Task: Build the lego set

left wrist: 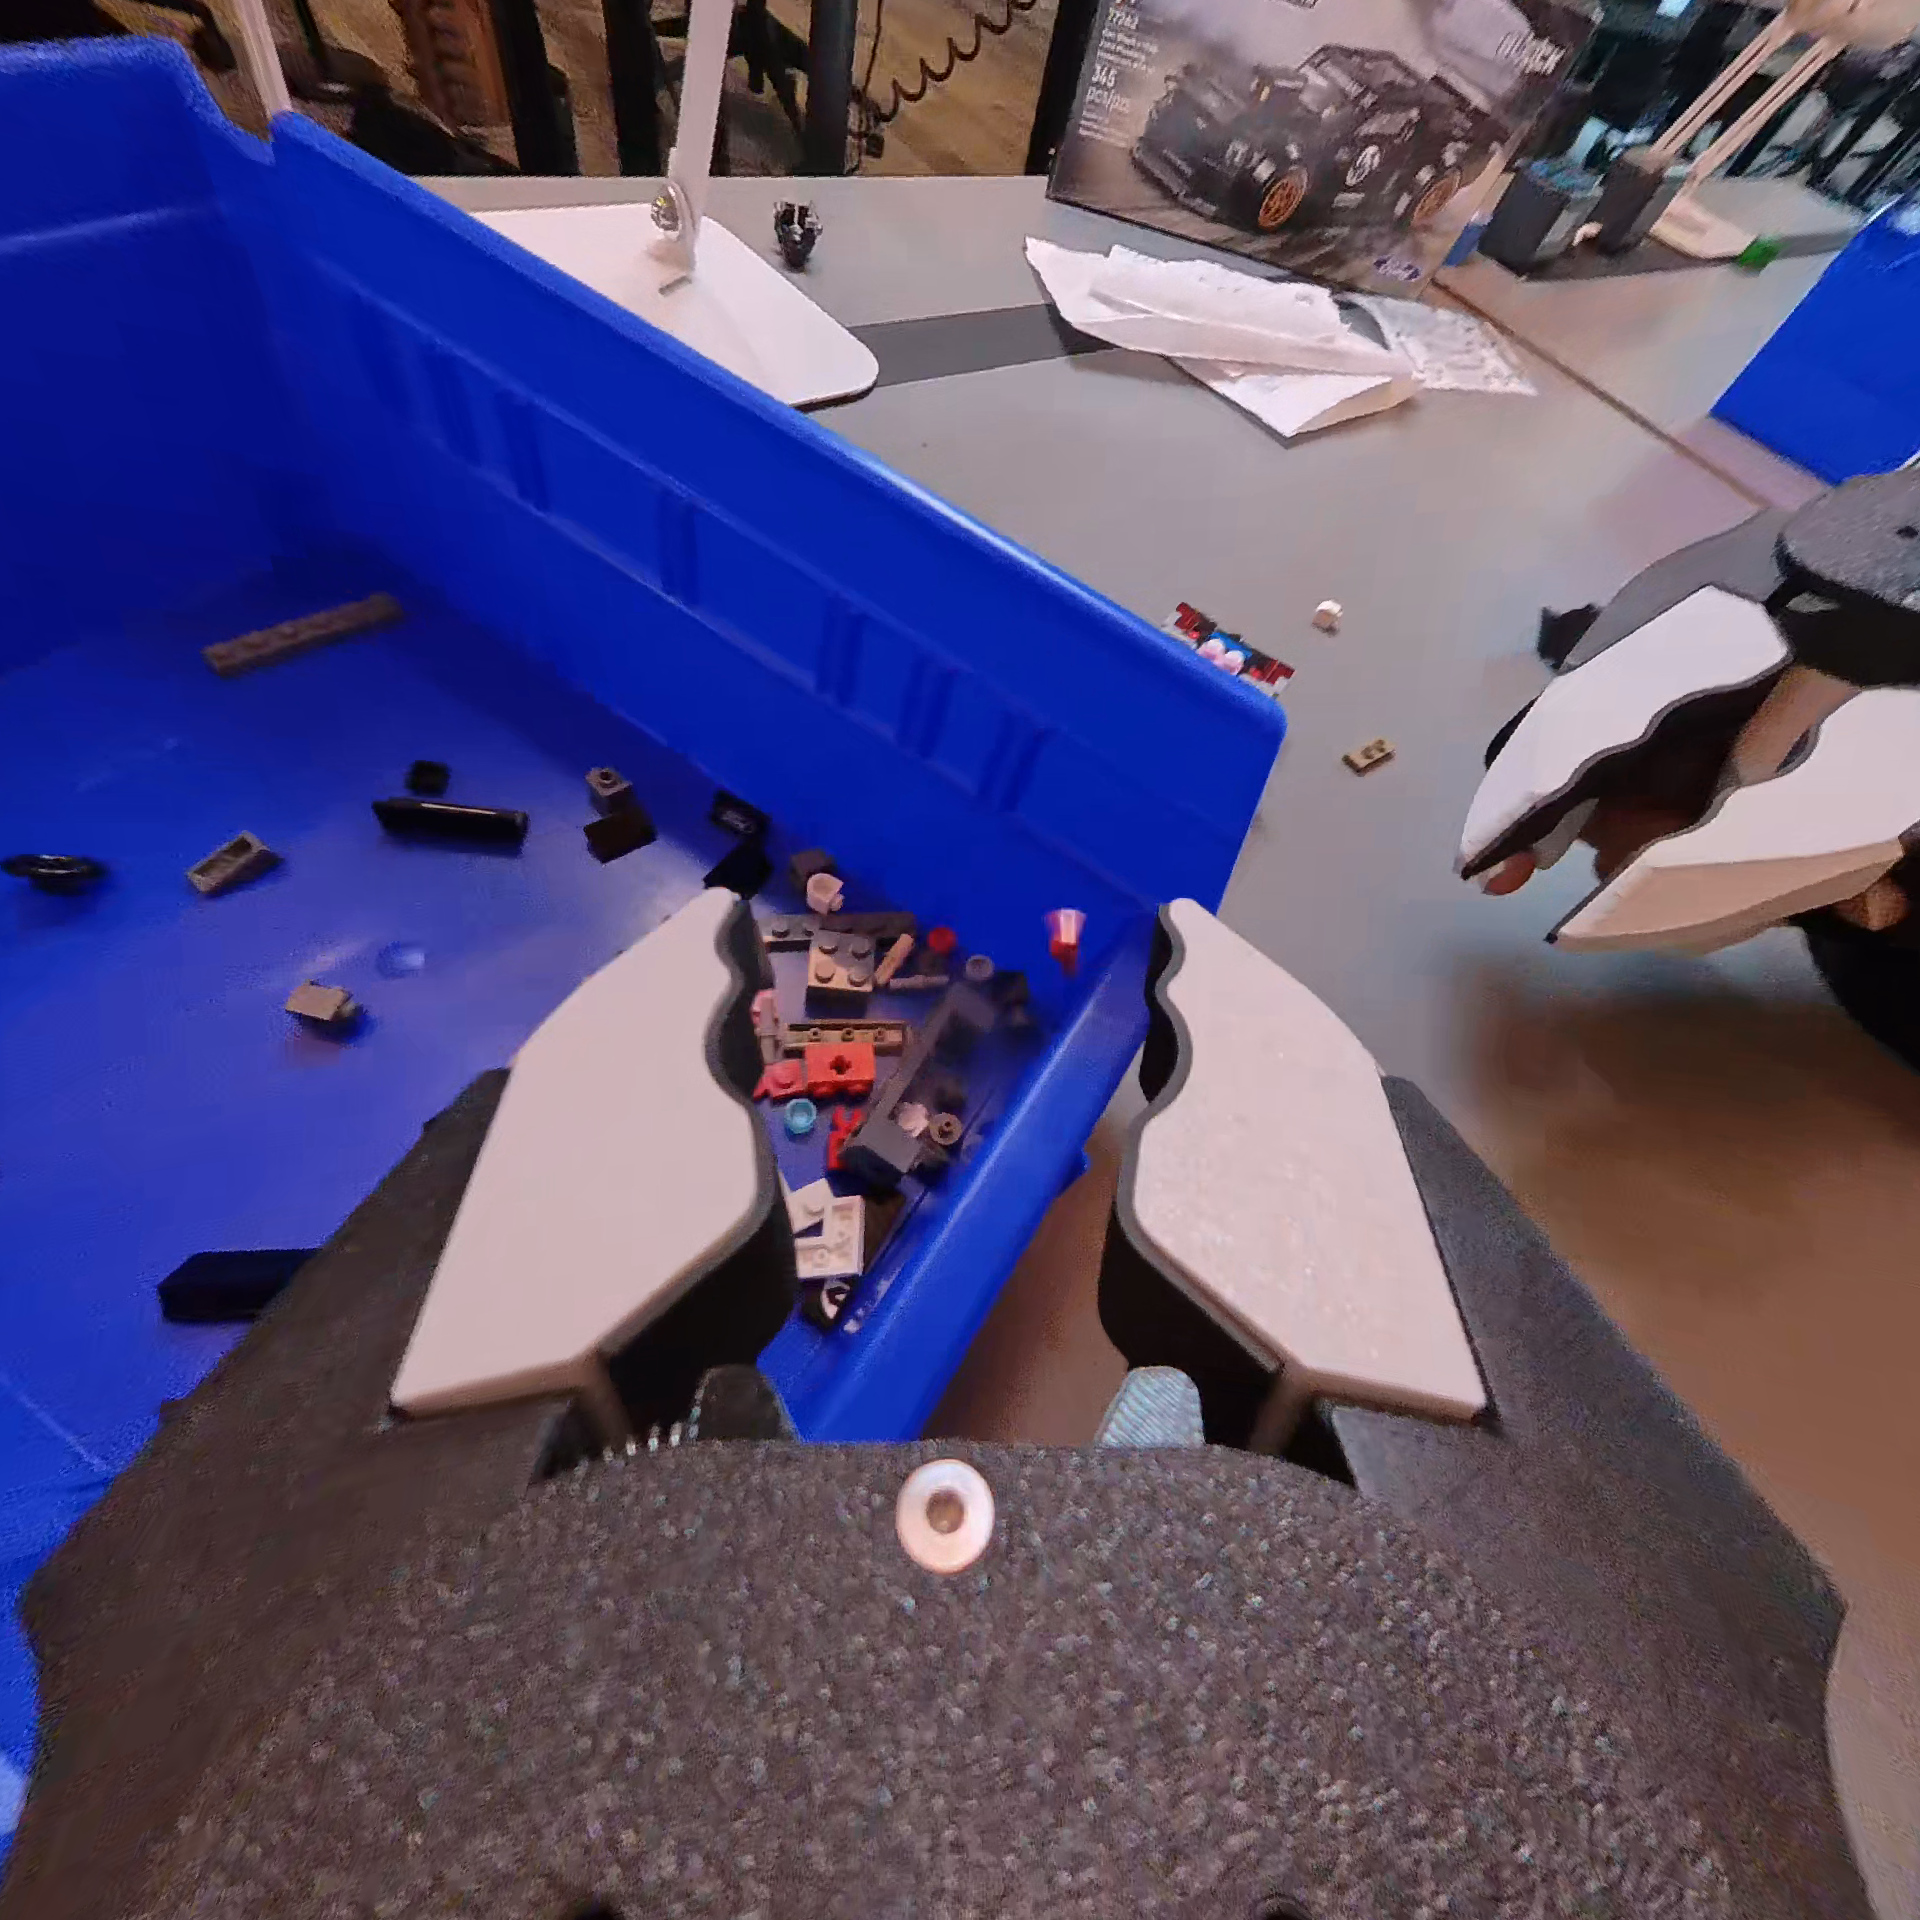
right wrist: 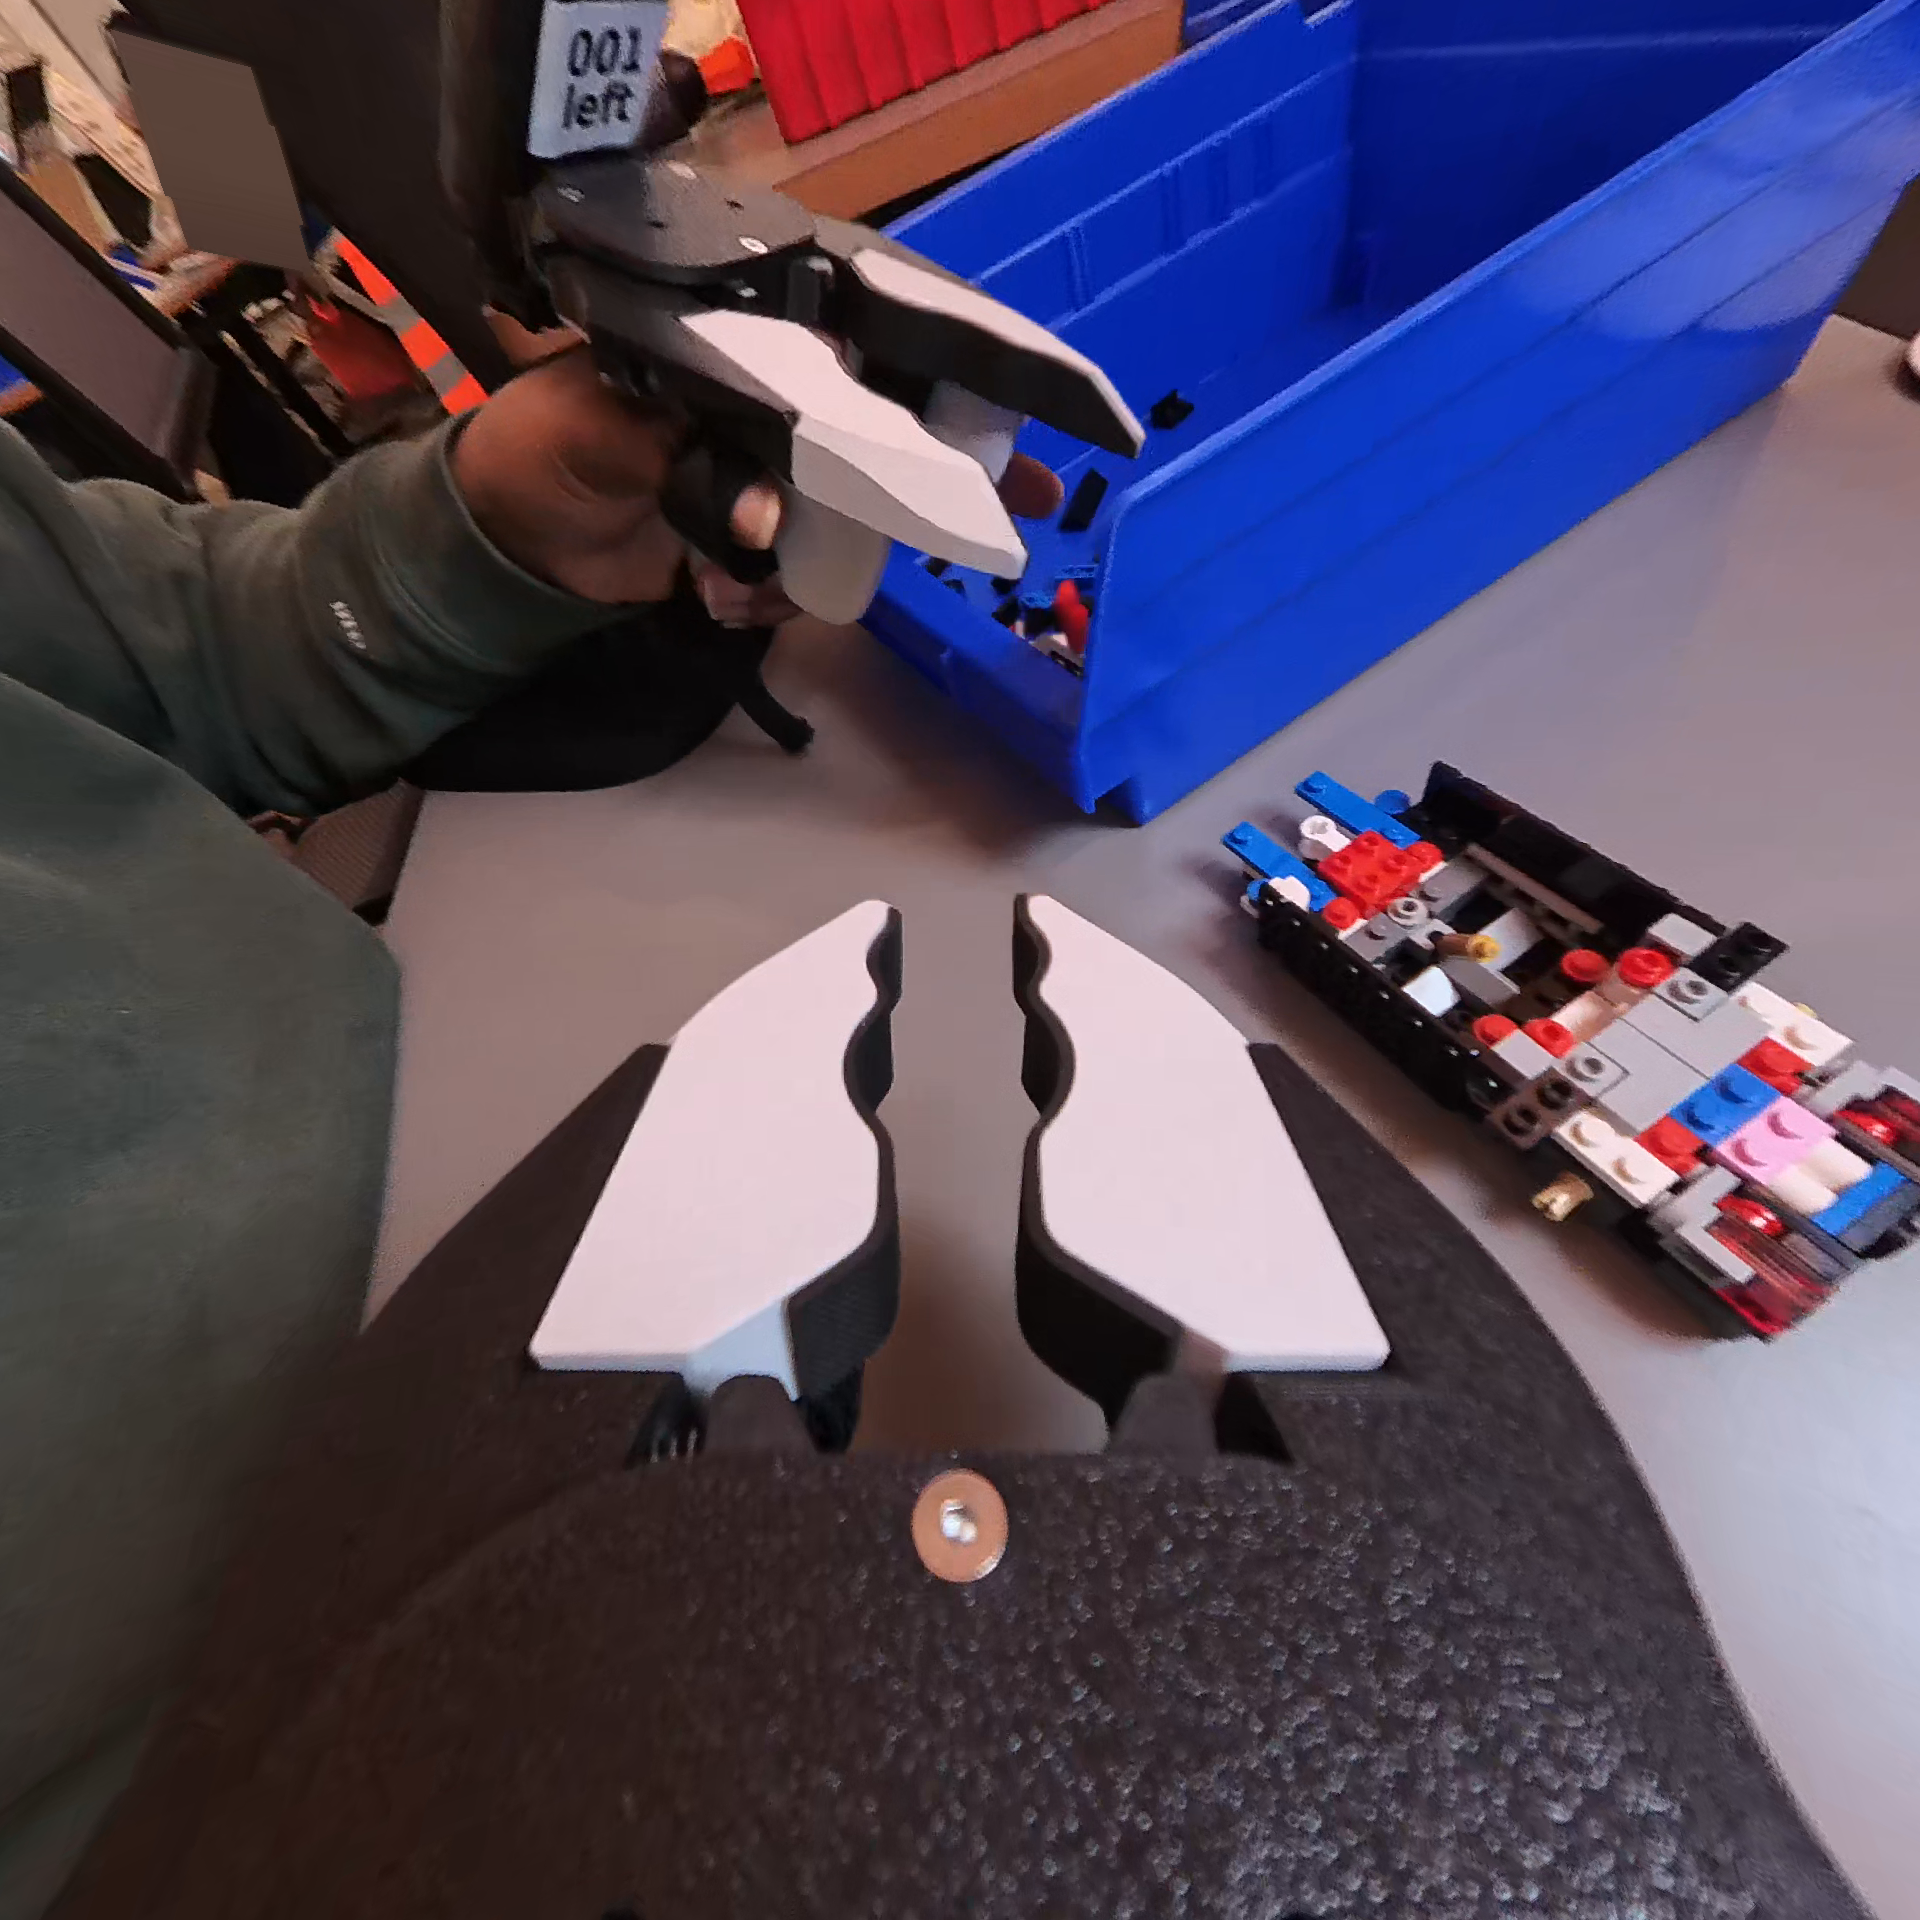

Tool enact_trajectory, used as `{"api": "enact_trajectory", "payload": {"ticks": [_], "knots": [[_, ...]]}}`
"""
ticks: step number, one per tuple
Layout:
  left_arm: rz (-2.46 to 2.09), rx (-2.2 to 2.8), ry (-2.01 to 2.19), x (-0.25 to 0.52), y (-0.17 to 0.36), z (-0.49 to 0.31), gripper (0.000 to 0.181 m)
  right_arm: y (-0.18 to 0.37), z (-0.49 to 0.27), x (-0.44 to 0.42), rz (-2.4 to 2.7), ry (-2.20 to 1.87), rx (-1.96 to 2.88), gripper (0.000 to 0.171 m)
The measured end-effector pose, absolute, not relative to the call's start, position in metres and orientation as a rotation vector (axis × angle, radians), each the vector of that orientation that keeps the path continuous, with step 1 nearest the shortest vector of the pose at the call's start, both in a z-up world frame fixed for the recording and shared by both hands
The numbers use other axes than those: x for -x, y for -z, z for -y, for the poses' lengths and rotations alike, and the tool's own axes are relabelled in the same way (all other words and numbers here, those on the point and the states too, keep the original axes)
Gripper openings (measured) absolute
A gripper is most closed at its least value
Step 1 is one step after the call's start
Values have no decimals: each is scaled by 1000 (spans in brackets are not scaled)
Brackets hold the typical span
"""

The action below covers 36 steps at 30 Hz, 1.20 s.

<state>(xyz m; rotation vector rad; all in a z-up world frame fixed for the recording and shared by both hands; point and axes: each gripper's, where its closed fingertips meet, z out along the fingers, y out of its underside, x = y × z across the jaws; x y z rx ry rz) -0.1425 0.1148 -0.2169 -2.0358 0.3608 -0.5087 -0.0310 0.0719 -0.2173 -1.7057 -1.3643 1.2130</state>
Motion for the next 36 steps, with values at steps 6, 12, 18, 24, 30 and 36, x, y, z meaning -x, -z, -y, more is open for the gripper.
{"api": "enact_trajectory", "payload": {"ticks": [6, 12, 18, 24, 30, 36], "knots": [[-465, 1978, 421, 136, 211, -112, 58, 229, -92, 30, 1372, -954, 1686, 20], [-624, 1823, 466, 110, 194, -100, 34, 252, -132, 47, 1541, -479, 1616, 27], [-794, 1798, 351, 98, 206, -93, 29, 270, -131, 45, 1759, -282, 1588, 15], [-993, 1757, 283, 76, 221, -78, 24, 268, -113, 6, 1829, -371, 1651, 16], [-1156, 1788, 275, 53, 251, -64, 23, 269, -100, -11, 1906, -426, 1603, 16], [-1196, 1807, 275, 48, 262, -62, 24, 254, -94, -9, 1844, -424, 1538, 25]]}}
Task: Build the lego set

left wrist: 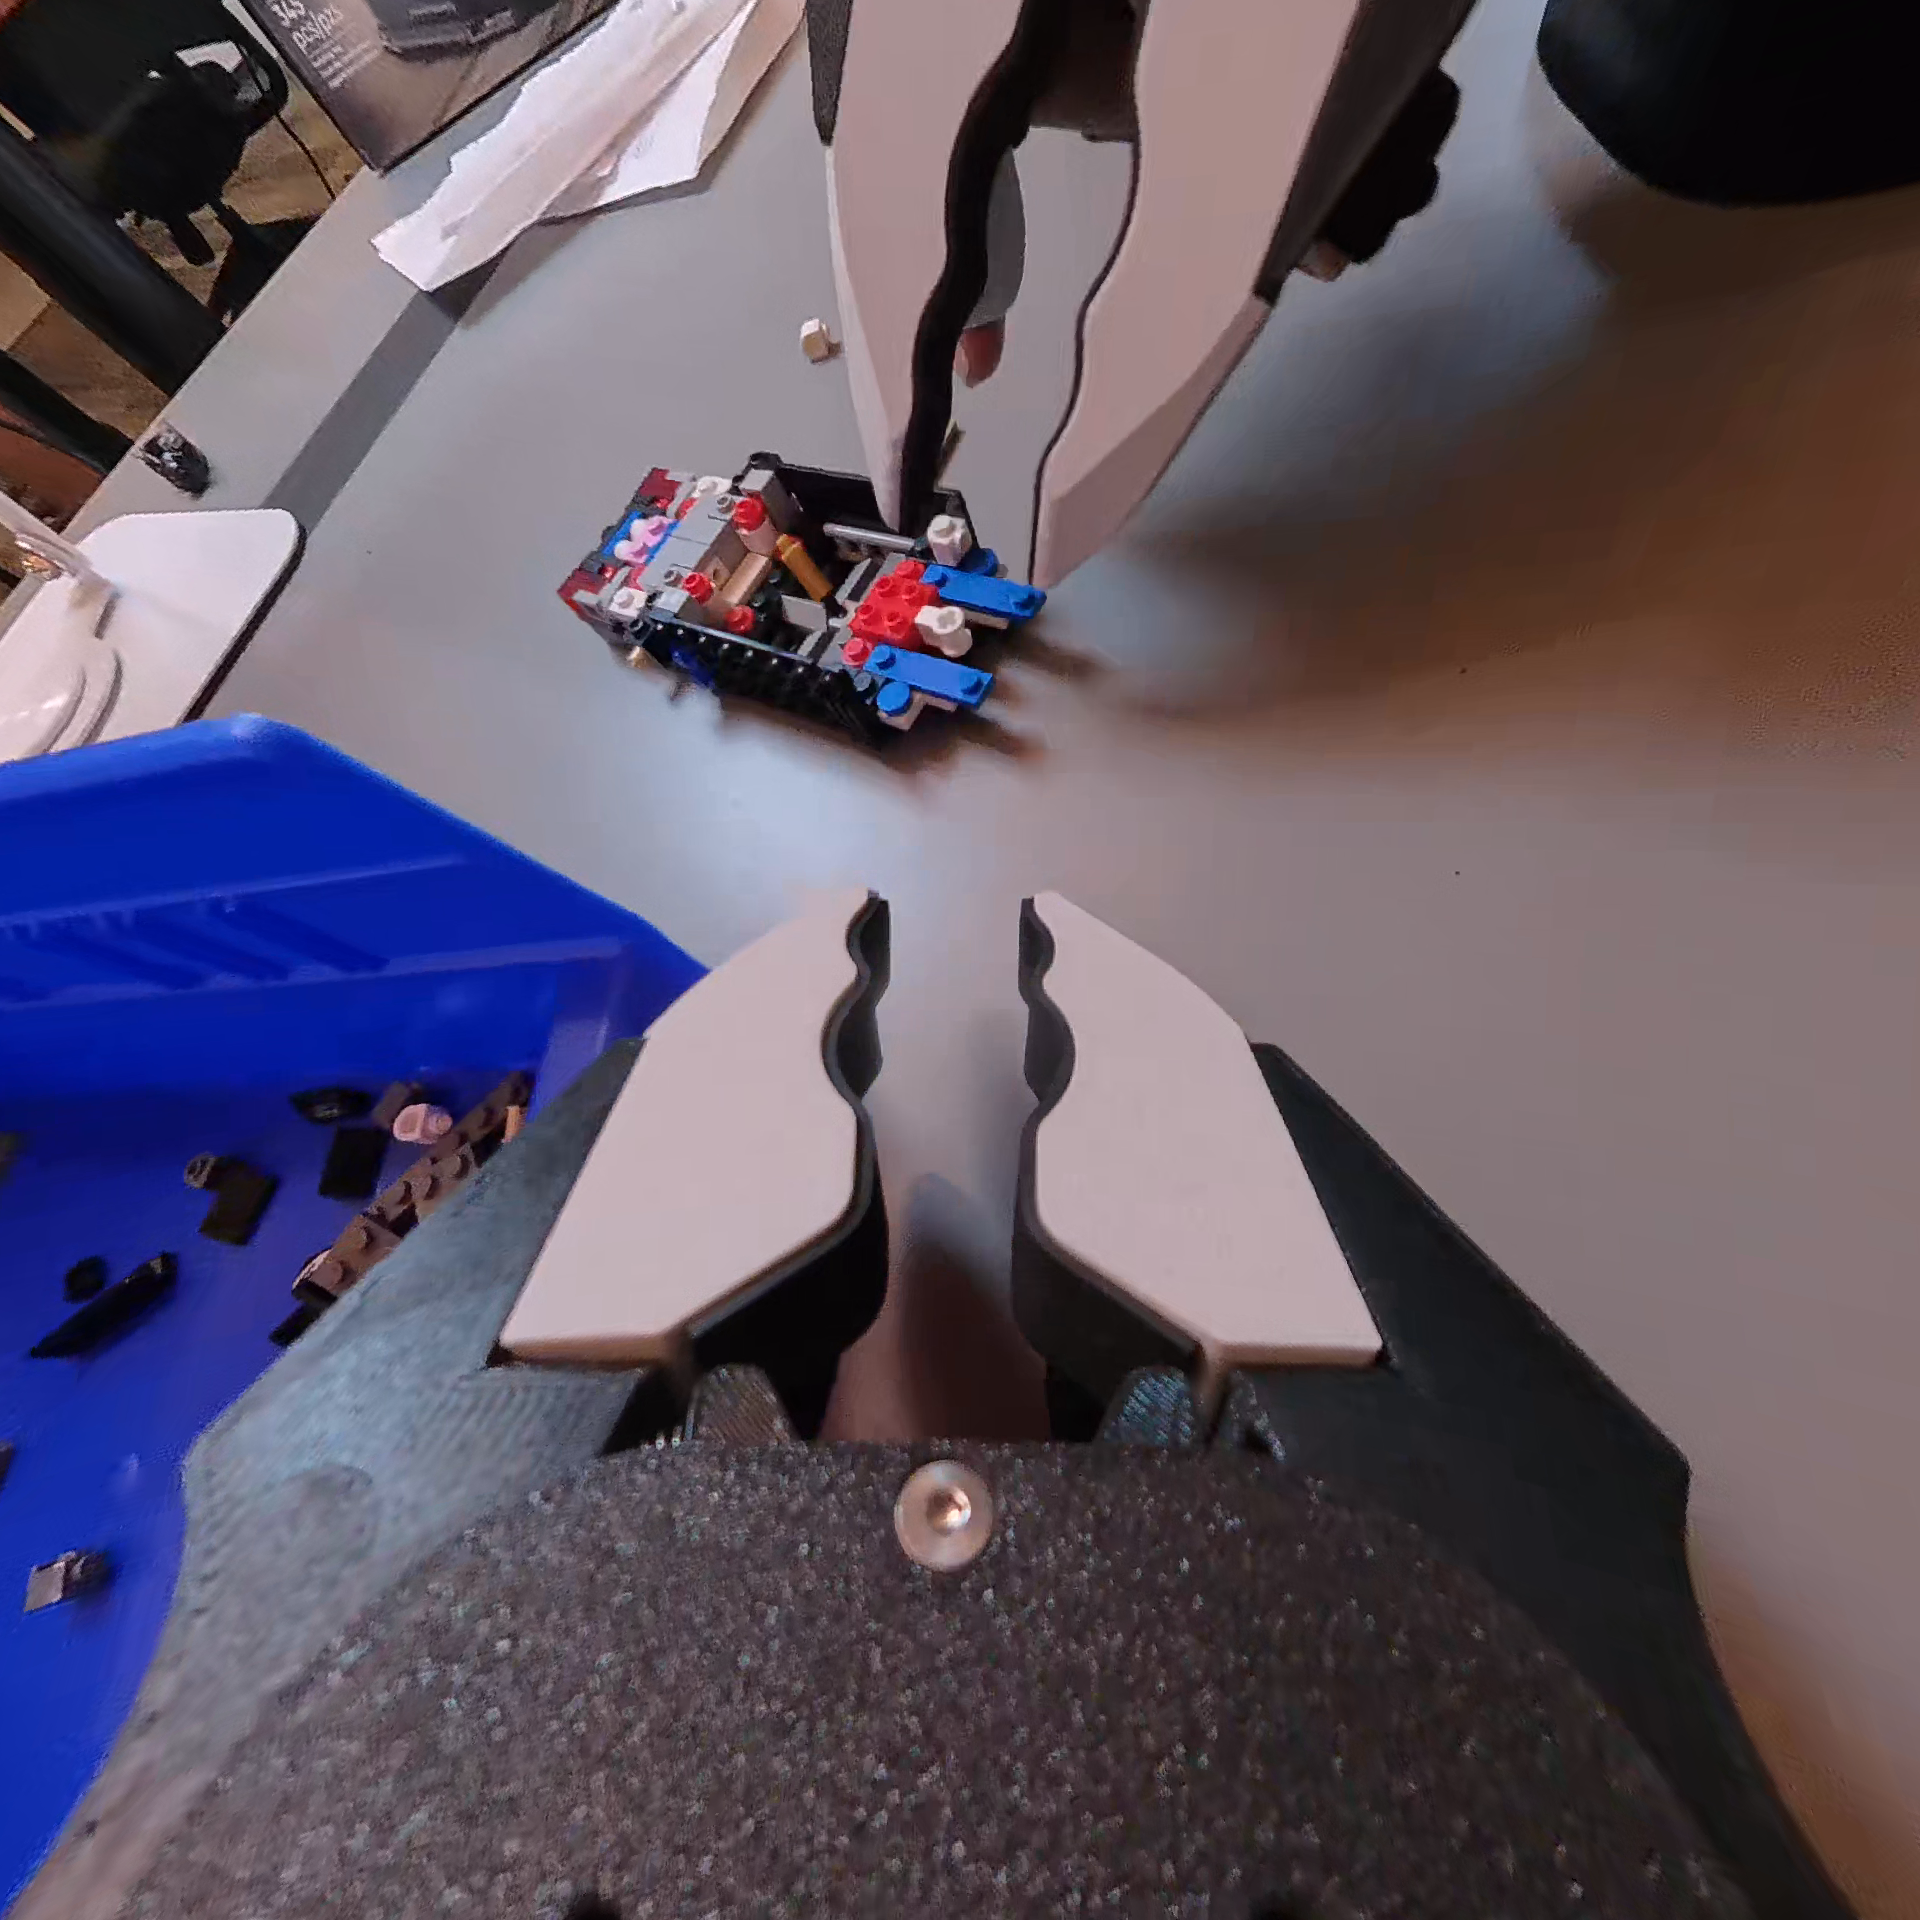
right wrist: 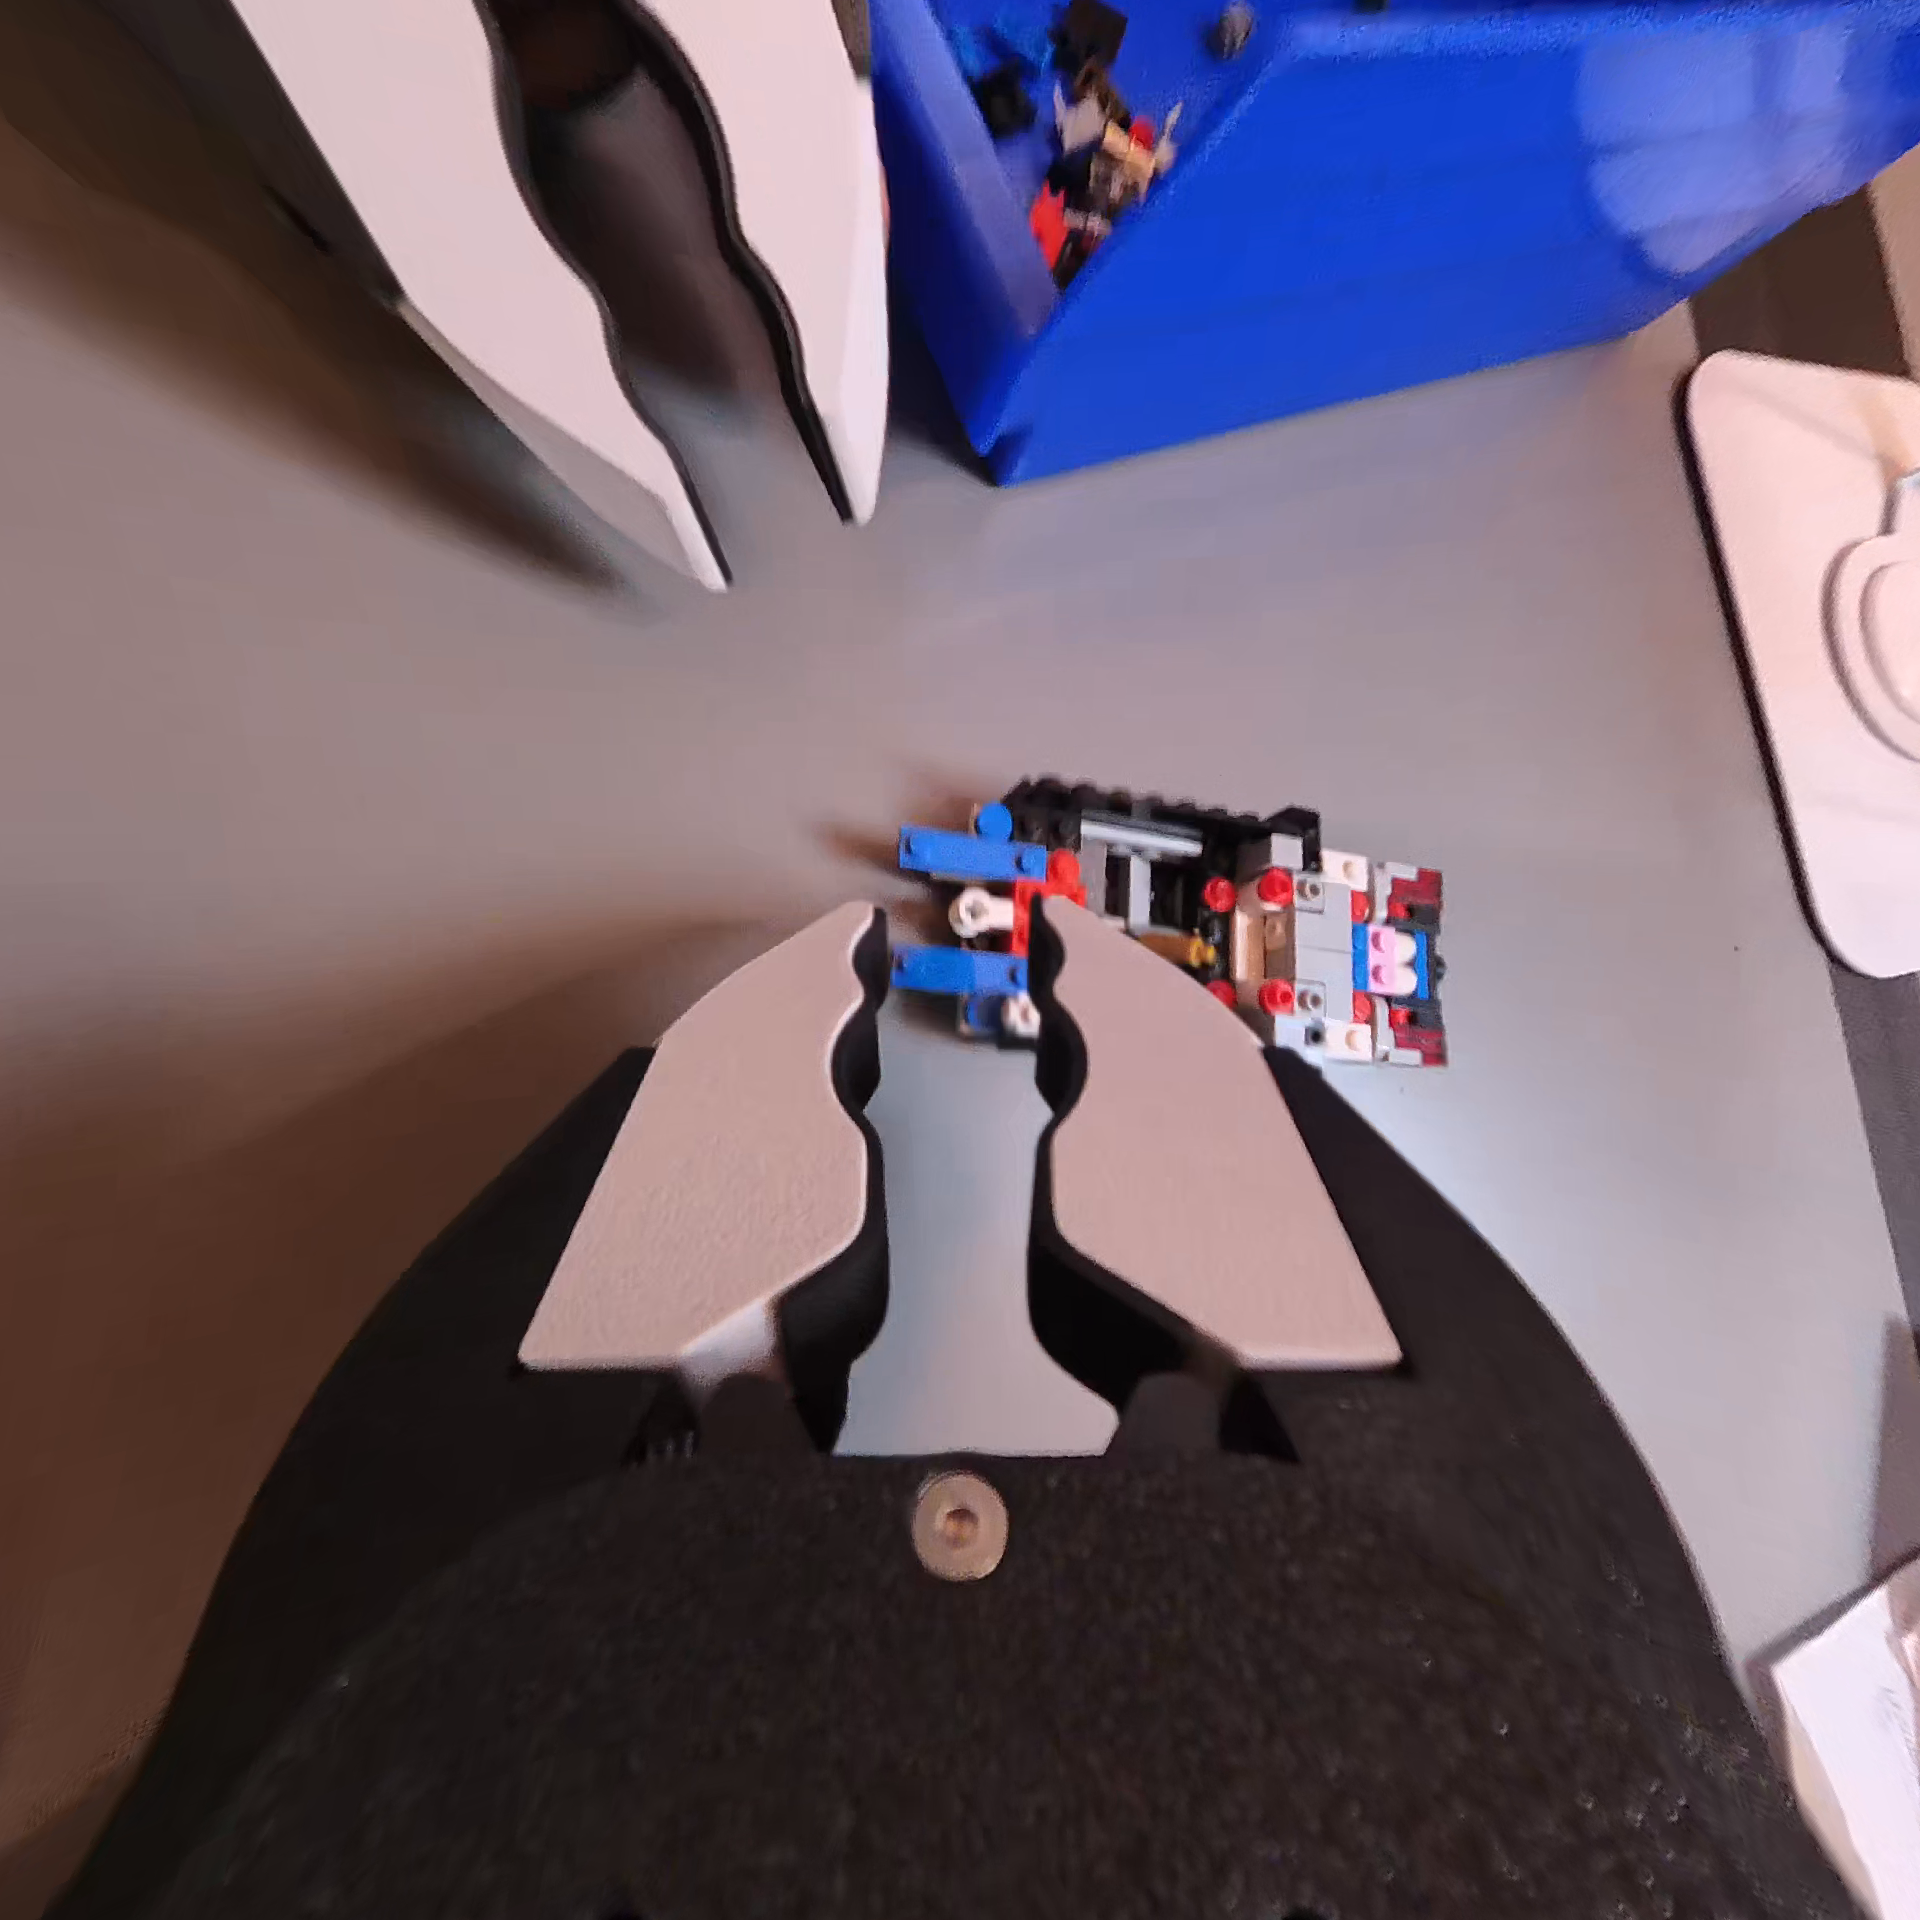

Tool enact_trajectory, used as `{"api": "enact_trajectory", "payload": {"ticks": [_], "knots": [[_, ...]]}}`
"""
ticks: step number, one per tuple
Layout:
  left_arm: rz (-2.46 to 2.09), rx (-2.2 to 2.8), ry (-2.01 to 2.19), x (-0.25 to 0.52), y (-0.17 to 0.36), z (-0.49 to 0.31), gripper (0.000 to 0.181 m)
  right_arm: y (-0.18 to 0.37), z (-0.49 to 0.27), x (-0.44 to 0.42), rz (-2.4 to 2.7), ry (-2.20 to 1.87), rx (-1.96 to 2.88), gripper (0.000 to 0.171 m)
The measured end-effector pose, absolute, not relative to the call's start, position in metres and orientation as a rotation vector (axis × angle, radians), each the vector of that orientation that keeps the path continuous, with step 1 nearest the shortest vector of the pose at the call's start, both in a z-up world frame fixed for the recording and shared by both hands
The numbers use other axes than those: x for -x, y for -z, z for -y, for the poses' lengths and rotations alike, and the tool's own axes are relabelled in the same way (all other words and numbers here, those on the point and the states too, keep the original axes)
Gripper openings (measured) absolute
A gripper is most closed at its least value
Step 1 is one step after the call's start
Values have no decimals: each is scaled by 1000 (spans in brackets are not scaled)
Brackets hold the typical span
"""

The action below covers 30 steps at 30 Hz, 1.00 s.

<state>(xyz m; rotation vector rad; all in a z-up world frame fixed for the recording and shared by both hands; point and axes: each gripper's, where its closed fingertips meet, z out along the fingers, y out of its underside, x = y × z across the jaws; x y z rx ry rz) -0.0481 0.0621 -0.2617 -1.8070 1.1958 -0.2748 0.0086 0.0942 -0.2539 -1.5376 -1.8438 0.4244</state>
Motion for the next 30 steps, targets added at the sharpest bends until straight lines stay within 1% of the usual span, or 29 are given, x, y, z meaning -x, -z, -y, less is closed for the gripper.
{"api": "enact_trajectory", "payload": {"ticks": [2, 5, 8, 10, 13, 17, 24, 27, 30], "knots": [[-1185, 1813, 285, 49, 261, -63, 23, 257, -89, -1, 1850, -370, 1493, 31], [-1175, 1819, 294, 50, 261, -64, 23, 268, -97, 3, 1885, -118, 1359, 31], [-1176, 1809, 283, 51, 259, -64, 23, 274, -100, 5, 1896, -30, 1267, 21], [-1178, 1806, 277, 52, 259, -63, 24, 275, -104, 3, 1903, 44, 1195, 9], [-1184, 1796, 273, 53, 256, -62, 24, 274, -109, 2, 1899, 114, 1150, 8], [-1177, 1779, 290, 51, 252, -60, 25, 268, -106, 2, 1883, 57, 1162, 7], [-1224, 1693, 240, 43, 250, -58, 30, 239, -82, 2, 1832, -232, 1193, 7], [-1245, 1639, 183, 39, 246, -59, 37, 231, -69, 1, 1809, -343, 1197, 7], [-1238, 1580, 105, 34, 239, -63, 53, 222, -58, 2, 1774, -456, 1197, 6]]}}
